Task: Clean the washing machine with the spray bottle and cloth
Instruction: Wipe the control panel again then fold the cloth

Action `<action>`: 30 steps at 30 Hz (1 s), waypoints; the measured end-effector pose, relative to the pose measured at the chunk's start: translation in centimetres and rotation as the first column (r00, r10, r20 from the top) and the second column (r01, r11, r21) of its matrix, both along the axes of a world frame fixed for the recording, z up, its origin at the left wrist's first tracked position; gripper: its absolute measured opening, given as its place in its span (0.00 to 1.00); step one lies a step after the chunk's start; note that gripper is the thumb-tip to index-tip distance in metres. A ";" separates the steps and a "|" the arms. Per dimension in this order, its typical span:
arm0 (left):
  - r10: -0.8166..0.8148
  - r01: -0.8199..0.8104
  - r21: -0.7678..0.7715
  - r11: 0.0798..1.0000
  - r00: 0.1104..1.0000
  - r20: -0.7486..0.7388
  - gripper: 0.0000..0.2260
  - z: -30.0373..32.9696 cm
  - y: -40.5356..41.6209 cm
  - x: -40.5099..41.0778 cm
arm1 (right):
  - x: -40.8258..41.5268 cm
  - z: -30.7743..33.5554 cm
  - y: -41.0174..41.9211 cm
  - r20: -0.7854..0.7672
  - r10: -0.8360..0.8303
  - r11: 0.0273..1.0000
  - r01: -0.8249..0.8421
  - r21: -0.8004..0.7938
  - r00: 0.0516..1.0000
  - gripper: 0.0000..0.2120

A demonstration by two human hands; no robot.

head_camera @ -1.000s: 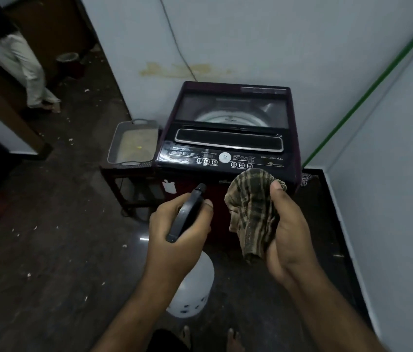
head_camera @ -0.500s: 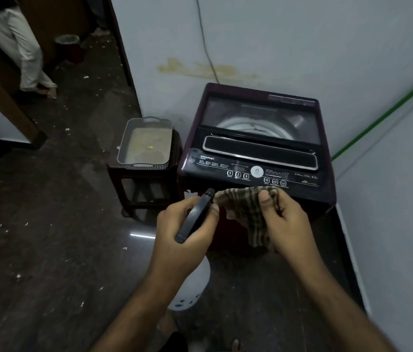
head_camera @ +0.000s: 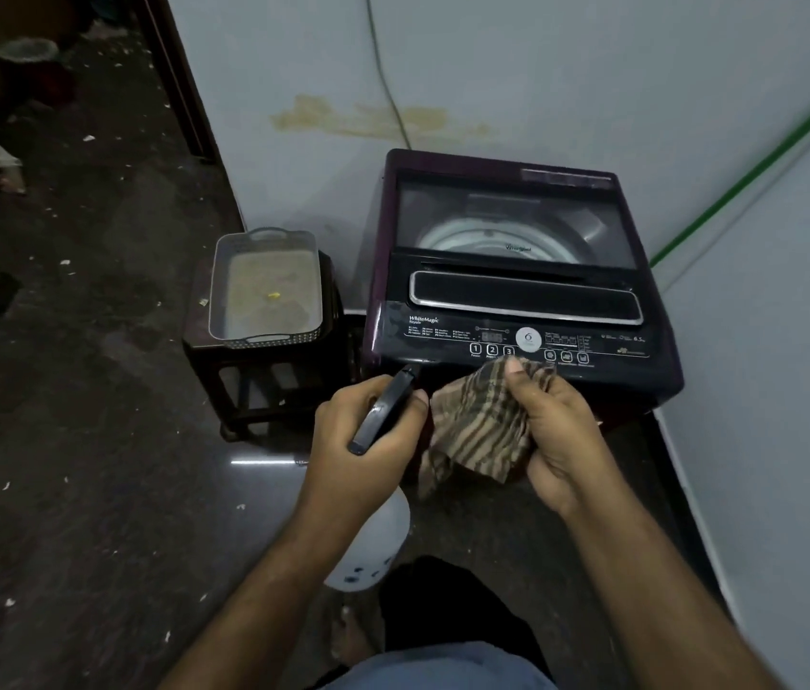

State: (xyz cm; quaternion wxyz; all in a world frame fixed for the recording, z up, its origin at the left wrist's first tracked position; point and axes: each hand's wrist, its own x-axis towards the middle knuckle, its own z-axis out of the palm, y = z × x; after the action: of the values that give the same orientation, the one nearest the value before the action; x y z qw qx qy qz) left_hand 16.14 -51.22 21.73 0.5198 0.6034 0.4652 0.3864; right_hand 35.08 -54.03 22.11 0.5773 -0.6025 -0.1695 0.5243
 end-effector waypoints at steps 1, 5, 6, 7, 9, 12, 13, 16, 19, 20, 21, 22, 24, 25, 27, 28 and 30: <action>-0.004 0.004 -0.004 1.000 1.000 -0.003 0.16 -0.2 1.0 0.2 | 0.1 -0.4 1.0 0.021 -0.014 1.000 0.014 -0.011 1.000 0.08; -0.023 0.023 0.000 1.000 1.000 -0.013 0.17 -0.9 4.2 0.5 | 2.3 -2.4 3.9 0.180 -0.149 0.988 0.155 -0.022 0.972 0.11; -0.025 0.025 -0.003 1.000 0.999 -0.021 0.17 -1.0 5.1 0.7 | 3.3 -2.7 4.5 0.294 -0.187 0.980 0.197 -0.004 0.937 0.11; -0.027 0.027 -0.003 1.000 0.999 -0.042 0.17 -1.3 6.5 1.1 | 4.5 -3.0 5.4 0.435 -0.211 0.975 0.223 0.023 0.876 0.11; -0.029 0.029 0.000 1.000 0.996 -0.079 0.16 -1.5 8.5 1.6 | 5.8 -2.4 6.4 0.678 -0.212 0.973 0.216 0.080 0.704 0.09; -0.073 0.074 0.006 0.997 0.988 -0.135 0.17 -2.4 12.0 3.1 | 7.2 -3.5 9.6 0.841 -0.110 0.990 0.132 0.046 0.530 0.09; -0.085 0.089 0.015 0.996 0.984 -0.155 0.17 -2.6 12.9 3.5 | 6.8 -4.4 10.9 0.849 0.001 0.997 0.060 -0.038 0.528 0.13; -0.099 0.111 0.051 0.992 0.974 -0.204 0.17 -3.3 15.2 4.7 | 5.0 -8.3 13.6 0.719 0.315 0.949 -0.194 -0.249 0.619 0.30; -0.116 0.126 0.040 0.991 0.976 -0.186 0.17 -3.5 16.7 5.3 | 4.1 -10.4 14.3 0.728 0.304 0.950 -0.251 -0.185 0.614 0.21; -0.118 0.126 0.030 0.992 0.975 -0.188 0.17 -3.8 17.3 5.4 | 4.7 -11.0 14.6 0.797 0.223 0.972 -0.187 -0.141 0.561 0.19; -0.110 0.117 0.023 0.993 0.975 -0.191 0.18 -4.0 17.8 5.4 | 5.6 -11.6 15.0 0.871 0.165 0.986 -0.112 -0.127 0.462 0.20; -0.108 0.115 0.024 0.993 0.975 -0.194 0.18 -4.1 17.9 5.5 | 6.7 -12.3 15.3 0.929 0.142 0.990 -0.056 -0.131 0.341 0.22; -0.123 0.130 0.017 0.991 0.969 -0.213 0.18 -4.4 18.3 5.6 | 8.7 -14.1 16.1 0.965 0.221 0.975 -0.072 -0.212 0.141 0.27; -0.140 0.146 0.013 0.989 0.966 -0.218 0.17 -4.5 18.5 5.8 | 9.2 -15.0 16.4 0.958 0.281 0.955 -0.115 -0.272 0.062 0.30; -0.169 0.175 0.008 0.985 0.962 -0.216 0.16 -4.5 18.8 6.1 | 9.1 -16.5 16.8 0.931 0.356 0.919 -0.153 -0.365 -0.081 0.33; -0.181 0.186 0.006 0.982 0.959 -0.217 0.16 -4.6 19.0 6.2 | 8.7 -17.1 16.9 0.920 0.373 0.912 -0.137 -0.387 -0.120 0.33; -0.195 0.202 0.009 0.979 0.956 -0.217 0.16 -4.7 19.5 6.2 | 7.4 -17.5 17.0 0.912 0.390 0.915 -0.060 -0.399 -0.123 0.34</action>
State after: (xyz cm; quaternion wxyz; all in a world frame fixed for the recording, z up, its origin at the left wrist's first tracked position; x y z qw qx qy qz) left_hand 22.34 -31.75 17.04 0.4932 0.6932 0.4498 0.2719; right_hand 42.49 -36.99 4.57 0.0943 -0.8115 -0.5764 0.0216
